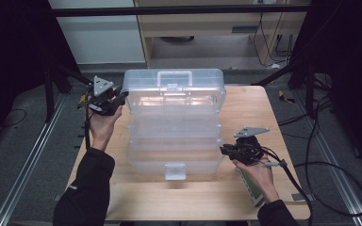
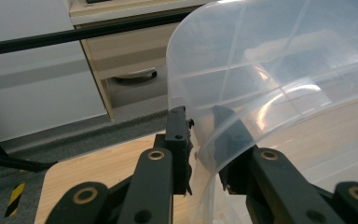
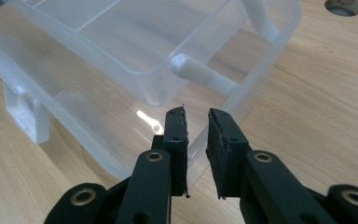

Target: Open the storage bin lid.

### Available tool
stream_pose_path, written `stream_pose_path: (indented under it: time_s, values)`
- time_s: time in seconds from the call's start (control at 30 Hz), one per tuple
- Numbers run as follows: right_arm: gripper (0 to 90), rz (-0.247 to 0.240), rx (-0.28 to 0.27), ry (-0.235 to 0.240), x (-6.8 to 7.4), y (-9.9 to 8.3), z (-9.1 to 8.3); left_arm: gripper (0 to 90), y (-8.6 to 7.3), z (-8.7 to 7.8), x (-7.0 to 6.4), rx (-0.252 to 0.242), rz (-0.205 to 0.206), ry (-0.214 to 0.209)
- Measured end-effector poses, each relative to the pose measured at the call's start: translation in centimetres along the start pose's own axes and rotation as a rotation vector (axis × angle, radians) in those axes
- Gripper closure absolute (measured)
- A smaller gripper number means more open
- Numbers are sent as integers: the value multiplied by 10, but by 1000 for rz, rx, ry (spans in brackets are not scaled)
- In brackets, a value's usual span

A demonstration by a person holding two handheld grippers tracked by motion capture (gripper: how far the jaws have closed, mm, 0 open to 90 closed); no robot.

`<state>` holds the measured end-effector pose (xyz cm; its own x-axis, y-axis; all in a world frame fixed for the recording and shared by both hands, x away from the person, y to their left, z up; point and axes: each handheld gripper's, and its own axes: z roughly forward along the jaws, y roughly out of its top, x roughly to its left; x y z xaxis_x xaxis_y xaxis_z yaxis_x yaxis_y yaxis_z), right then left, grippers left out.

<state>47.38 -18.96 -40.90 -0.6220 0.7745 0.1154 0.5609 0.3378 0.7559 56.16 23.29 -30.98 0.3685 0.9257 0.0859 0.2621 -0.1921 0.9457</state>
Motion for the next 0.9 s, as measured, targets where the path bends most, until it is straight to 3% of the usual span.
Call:
stream_pose_path:
  time_s: [0.9]
  values:
    - [777, -3, 0, 0, 0, 0, 0, 779, 15, 38, 8, 7, -25, 46]
